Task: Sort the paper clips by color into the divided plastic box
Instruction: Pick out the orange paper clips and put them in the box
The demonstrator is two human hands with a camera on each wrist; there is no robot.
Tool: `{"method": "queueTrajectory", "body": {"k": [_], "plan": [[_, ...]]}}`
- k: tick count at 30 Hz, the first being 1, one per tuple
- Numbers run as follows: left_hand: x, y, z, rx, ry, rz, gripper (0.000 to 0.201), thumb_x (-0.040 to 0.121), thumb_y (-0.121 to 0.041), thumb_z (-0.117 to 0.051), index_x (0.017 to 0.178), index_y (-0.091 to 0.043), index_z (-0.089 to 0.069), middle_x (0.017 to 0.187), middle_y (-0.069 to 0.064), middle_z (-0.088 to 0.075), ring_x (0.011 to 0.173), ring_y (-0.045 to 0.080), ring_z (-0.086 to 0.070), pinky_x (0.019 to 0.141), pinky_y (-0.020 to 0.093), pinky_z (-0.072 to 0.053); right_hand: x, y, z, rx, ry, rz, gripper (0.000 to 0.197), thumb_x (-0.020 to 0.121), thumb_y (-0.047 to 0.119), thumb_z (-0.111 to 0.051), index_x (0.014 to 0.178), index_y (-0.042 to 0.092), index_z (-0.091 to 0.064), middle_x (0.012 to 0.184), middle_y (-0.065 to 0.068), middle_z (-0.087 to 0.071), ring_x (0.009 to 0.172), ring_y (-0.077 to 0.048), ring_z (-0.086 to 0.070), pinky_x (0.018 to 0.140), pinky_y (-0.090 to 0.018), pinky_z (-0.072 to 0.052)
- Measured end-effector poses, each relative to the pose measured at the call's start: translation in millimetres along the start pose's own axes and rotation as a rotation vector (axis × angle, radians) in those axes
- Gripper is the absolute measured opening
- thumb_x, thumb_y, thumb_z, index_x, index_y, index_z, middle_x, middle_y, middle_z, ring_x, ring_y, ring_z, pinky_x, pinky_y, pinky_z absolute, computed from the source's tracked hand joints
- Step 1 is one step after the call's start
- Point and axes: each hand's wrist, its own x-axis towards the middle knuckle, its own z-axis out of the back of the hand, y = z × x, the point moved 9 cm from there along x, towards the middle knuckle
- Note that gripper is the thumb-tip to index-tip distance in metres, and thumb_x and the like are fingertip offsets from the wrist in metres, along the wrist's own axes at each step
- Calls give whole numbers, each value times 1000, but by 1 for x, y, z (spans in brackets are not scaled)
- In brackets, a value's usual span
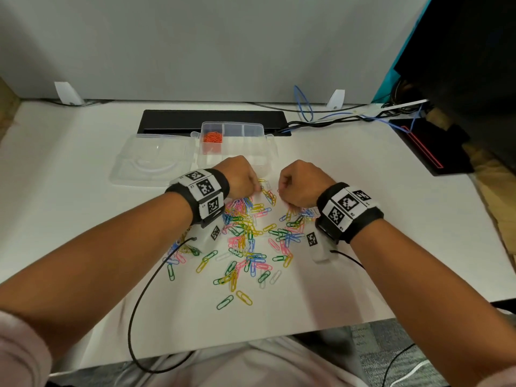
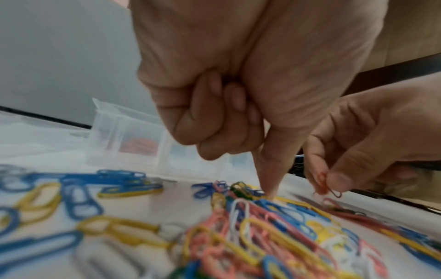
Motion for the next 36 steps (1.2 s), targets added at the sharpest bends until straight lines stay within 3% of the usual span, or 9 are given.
{"method": "queueTrajectory", "body": {"k": [4, 9, 15, 20, 23, 27, 30, 34, 36], "plan": [[2, -20, -1, -54, -11, -70, 14, 85, -16, -70, 83, -27, -80, 82, -12, -72, 87, 9, -64, 82, 26, -53, -3, 4, 8, 58, -40, 38, 12, 82, 12, -63, 72, 17, -64, 77, -3, -71, 72, -21, -69, 75, -39, -59], [6, -23, -6, 110, -10, -64, 16, 85, -17, -69, 92, -26, -79, 89, -8, -72, 89, 14, -64, 75, 24, -47, -8, 6, -8, 33, 71, 94, 12, 83, 13, -65, 72, 20, -66, 79, 1, -69, 75, -16, -64, 76, -35, -57], [3, -6, -4, 108, 37, -20, 15, 80, -15, -76, 90, -25, -78, 86, -12, -66, 89, 10, -60, 78, 23, -43, -3, -6, 8, 113, -23, 59, 15, 81, 7, -70, 71, 18, -67, 79, 2, -68, 79, -15, -64, 72, -28, -52], [3, -5, 1, 46, 20, -24, 7, 86, -24, -73, 83, -21, -79, 86, -7, -72, 86, 12, -62, 75, 25, -47, 15, -2, -4, 128, -29, -76, 5, 80, 8, -74, 85, 7, -75, 77, -2, -69, 72, -18, -64, 70, -28, -56], [4, 3, 6, -133, -27, 14, 19, 89, -30, -69, 81, -15, -78, 76, -3, -70, 76, 13, -61, 74, 27, -51, 27, -8, -23, 68, 56, -215, 15, 80, 17, -77, 80, 4, -70, 73, -10, -72, 59, -21, -66, 62, -31, -59], [-5, 7, 17, -397, -88, 30, 24, 90, -31, -69, 89, -9, -79, 74, 5, -72, 62, 6, -56, 64, 16, -48, 30, -3, -19, -48, 23, -240, 30, 83, 23, -76, 69, 13, -51, 66, -1, -56, 55, -13, -55, 47, -23, -41], [-17, 13, 22, -562, -95, 83, 21, 92, -28, -66, 93, -10, -76, 48, -5, -46, 38, 5, -34, 38, 13, -30, 28, 5, -20, -60, 52, -219, 26, 85, 19, -70, 72, 14, -48, 75, -2, -55, 64, -15, -53, 50, -24, -39], [-26, 33, 14, -942, -23, 187, 24, 97, -31, -58, 95, -9, -68, 57, -5, -28, 44, 8, -22, 37, 18, -19, 23, 11, -18, -67, 94, -187, 19, 83, 21, -70, 74, 9, -57, 76, -3, -61, 73, -20, -61, 53, -26, -45], [-29, 42, 7, -1097, -27, 270, 26, 100, -32, -52, 88, -11, -60, 57, -5, -28, 42, 7, -22, 35, 17, -18, 21, 23, -4, 24, 41, -126, 16, 83, 19, -72, 83, 3, -68, 84, -7, -68, 81, -21, -65, 65, -29, -54]]}}
